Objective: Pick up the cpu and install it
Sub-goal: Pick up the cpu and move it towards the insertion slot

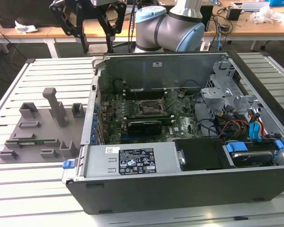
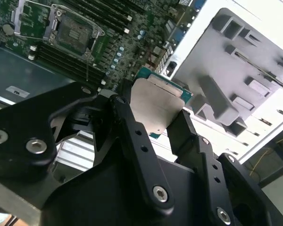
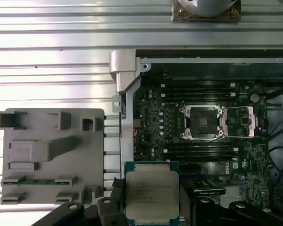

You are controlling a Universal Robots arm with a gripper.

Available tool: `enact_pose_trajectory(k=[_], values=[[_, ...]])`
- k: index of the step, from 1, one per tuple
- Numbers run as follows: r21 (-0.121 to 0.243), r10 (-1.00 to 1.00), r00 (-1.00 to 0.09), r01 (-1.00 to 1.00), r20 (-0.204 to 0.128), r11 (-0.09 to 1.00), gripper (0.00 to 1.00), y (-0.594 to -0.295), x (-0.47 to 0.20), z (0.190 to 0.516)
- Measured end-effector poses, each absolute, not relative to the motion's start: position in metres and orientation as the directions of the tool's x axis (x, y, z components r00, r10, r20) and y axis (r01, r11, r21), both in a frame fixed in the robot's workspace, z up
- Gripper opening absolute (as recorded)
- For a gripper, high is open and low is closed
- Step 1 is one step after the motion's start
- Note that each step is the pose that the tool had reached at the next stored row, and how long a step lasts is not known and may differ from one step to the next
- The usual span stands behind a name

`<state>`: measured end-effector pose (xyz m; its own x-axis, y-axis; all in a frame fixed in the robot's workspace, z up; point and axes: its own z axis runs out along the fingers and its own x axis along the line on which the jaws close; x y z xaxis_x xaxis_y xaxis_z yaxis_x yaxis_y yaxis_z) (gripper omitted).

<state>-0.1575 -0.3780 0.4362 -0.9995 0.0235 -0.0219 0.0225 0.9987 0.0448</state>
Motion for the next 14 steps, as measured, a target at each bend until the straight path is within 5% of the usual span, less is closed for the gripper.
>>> enact_pose_trajectory(k=[14], values=[[0.045, 0.024, -0.999, 0.023, -0.022, 0.999, 0.55, -0.378, -0.112, 0.436]])
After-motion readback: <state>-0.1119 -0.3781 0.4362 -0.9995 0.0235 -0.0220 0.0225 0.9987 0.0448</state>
